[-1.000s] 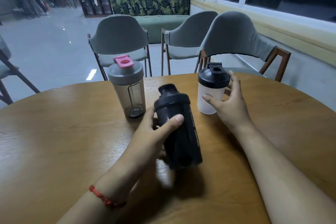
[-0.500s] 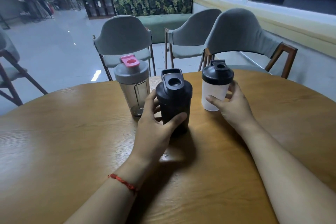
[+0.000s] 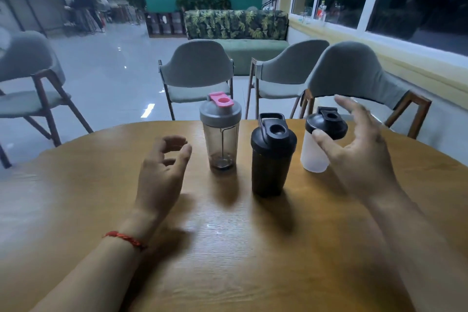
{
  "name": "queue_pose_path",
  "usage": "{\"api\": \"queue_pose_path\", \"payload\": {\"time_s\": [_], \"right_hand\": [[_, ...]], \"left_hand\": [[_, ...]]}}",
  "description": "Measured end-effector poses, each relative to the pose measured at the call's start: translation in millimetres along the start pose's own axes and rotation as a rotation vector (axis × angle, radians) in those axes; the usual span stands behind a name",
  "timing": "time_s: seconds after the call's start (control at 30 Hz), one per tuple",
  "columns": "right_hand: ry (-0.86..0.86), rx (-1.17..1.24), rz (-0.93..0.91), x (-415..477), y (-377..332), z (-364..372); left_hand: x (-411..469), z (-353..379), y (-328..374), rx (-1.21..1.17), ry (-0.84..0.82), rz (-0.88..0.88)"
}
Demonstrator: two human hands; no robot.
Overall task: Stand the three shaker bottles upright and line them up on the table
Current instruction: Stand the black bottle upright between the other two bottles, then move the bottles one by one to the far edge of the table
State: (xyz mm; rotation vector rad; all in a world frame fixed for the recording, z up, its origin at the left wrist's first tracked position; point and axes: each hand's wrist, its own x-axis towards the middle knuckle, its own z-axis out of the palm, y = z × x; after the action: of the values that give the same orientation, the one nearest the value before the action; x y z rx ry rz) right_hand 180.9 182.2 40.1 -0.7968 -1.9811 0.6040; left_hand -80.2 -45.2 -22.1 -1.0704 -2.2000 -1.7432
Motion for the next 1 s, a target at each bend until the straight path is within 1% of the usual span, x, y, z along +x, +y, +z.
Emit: {"api": "queue_pose_path", "payload": {"time_s": [0.07,0.13,0.27,0.33,0.4,0.47,0.53,0.57,0.63,0.7,0.8,0.9,1.0], "right_hand": [[-0.088,0.05,-0.034,4.7,-30.8,4.0],[-0.14,0.028,-0.095,11.2,-63.8,11.9],[-0.232,-0.113,-0.267,30.5,-127.7,43.6],[-0.325,-0.218,-0.325,44.2,-153.5,69.4],[-0.446,-0.328,-0.318,57.0,-171.0,98.6],[-0.58,-0.435,-0.243,66.0,-174.7,124.9],[-0.688,-0.54,-0.153,71.1,-169.4,144.2],[-0.706,-0.58,-0.125,73.0,-164.8,149.3],[-0.686,-0.62,-0.114,76.7,-160.3,157.5],[-0.651,-0.595,-0.139,81.0,-166.9,166.0],[-0.6,-0.4,-0.16,85.2,-198.2,190.3],[-0.535,-0.204,-0.222,88.7,-231.3,240.6],[-0.509,-0.148,-0.281,91.2,-260.4,297.1]], "left_hand": [[8.1,-35.5,-28.6,0.138,-0.022,-0.019],[15.3,-68.8,-54.4,0.253,-0.033,-0.065],[34.7,-120.5,-87.6,0.364,0.004,-0.062],[44.3,-144.8,-107.1,0.41,0.014,-0.046],[51.3,-170.2,-128.2,0.45,0.017,-0.072],[57.9,-191.9,-146.0,0.44,0.045,-0.106],[64.6,-204.7,-155.3,0.337,0.113,-0.199],[66.9,-205.2,-157.8,0.291,0.141,-0.244],[68.3,-202.6,-158.7,0.269,0.14,-0.279],[69.4,-200.2,-160.5,0.278,0.128,-0.321],[69.9,-202.3,-162.7,0.242,0.144,-0.394],[69.7,-203.5,-166.5,0.251,0.14,-0.418],[71.4,-202.1,-170.5,0.269,0.148,-0.426]]}}
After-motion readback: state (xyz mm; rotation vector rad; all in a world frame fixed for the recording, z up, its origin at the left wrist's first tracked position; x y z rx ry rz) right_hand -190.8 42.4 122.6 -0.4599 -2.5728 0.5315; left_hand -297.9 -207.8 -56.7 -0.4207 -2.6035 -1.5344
